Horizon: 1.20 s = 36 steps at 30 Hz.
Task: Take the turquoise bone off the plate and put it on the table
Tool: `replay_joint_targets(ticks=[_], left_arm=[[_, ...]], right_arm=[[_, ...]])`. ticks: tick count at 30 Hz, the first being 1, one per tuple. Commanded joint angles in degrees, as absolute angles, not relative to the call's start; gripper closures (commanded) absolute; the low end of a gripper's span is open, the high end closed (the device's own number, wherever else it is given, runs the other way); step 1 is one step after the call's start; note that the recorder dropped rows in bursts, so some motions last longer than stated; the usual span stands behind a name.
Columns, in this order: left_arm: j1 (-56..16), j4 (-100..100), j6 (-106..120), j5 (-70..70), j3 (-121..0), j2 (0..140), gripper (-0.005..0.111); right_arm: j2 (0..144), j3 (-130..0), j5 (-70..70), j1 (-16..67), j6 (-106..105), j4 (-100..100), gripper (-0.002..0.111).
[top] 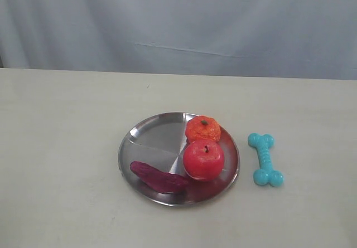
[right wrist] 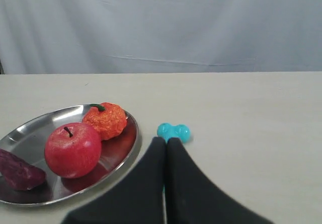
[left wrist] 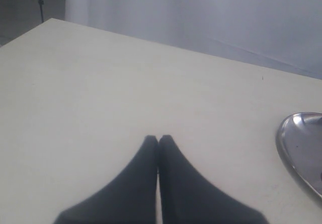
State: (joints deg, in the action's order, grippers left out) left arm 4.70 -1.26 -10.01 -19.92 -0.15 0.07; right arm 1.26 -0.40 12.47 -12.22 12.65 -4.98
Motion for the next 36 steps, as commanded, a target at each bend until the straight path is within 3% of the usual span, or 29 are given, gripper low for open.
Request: replay_joint_targets(ticks=[1,36], left_arm=[[4.8,-1.3,-10.1,-19.6,0.0,0.0,0.107],[4.8,-1.3,-10.1,-19.6,0.0,0.0,0.107]], right_arm=[[0.0,0.0,13.4,-12.5,11.0,-5.6,0.109],[0.0,0.0,17.3,-12.5,6.4,-5.5,0.109]])
